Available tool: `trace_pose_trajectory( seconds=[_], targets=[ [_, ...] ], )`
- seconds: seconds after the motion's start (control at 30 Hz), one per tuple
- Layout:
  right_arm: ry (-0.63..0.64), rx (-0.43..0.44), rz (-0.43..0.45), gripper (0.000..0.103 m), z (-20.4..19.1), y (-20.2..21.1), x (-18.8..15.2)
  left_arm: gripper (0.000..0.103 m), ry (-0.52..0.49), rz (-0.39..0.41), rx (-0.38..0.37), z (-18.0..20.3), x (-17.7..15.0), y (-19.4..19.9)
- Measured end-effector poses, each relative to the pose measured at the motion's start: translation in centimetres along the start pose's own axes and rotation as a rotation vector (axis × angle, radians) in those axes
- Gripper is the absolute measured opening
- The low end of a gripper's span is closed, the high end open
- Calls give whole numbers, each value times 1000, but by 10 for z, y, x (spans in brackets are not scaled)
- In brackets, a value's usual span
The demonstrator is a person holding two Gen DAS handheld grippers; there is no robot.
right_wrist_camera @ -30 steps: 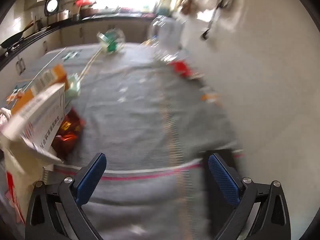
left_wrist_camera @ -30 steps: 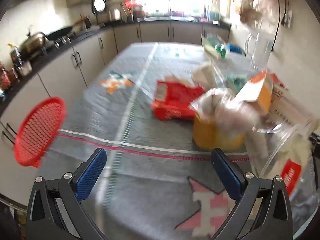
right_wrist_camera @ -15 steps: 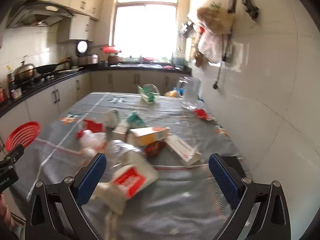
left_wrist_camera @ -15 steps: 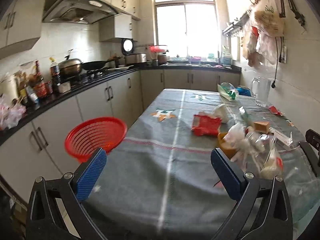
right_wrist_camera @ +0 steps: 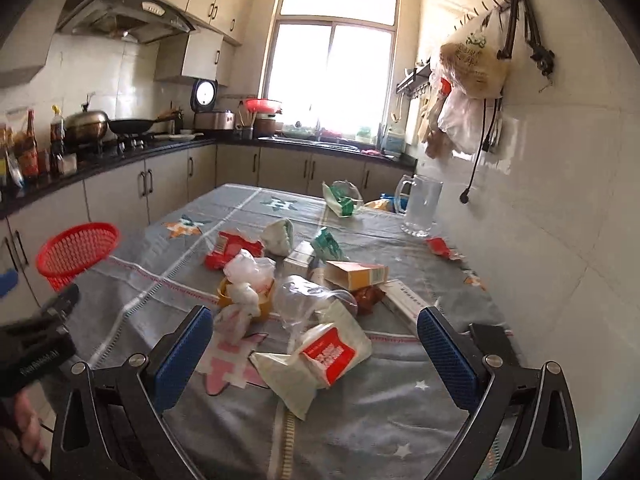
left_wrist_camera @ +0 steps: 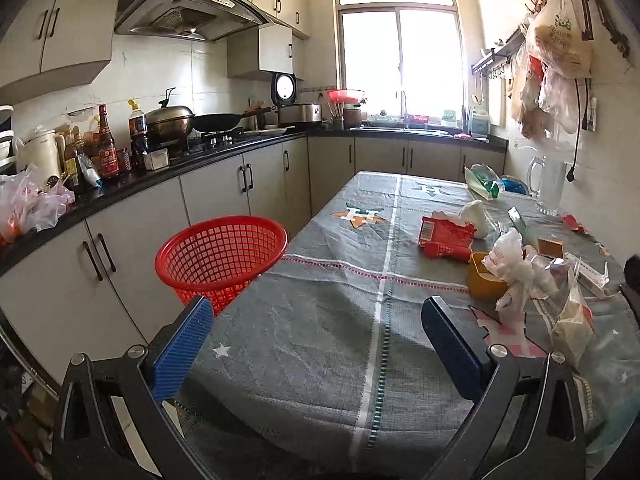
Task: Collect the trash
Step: 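Move both tools over the cluttered table toward the trash items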
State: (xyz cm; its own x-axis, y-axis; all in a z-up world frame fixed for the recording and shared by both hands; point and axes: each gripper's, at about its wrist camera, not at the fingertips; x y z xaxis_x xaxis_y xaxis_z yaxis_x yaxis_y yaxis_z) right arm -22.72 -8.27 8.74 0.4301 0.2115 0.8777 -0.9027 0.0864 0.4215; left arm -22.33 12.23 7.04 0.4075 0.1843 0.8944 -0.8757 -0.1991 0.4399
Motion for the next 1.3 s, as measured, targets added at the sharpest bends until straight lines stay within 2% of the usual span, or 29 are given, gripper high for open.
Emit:
trace_pose_trajectory(
  seconds=[0.2,0.53,1.3],
  targets=[
    [-35,30,9,103,-2,-2,2,103,-1,-11,4,-1,0,-2],
    [48,85,-9,103,-30,-7,1,103,30,-9,51,-16,1,-5],
    [40,82,-18,103,-27,-7,0,103,2,-24,49,-12,-8,-10]
  ],
)
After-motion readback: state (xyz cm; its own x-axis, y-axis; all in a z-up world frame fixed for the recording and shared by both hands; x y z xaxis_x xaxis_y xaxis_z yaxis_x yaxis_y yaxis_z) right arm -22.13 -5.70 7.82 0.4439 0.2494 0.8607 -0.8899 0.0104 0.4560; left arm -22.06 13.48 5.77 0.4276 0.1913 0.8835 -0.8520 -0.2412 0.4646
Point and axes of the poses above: each gripper's, at about its wrist camera, not at the fingertips, and y roughly against the way its jaws point, z to its right, x to its top, and after that the axes turned 8 degrees about y, right-handed
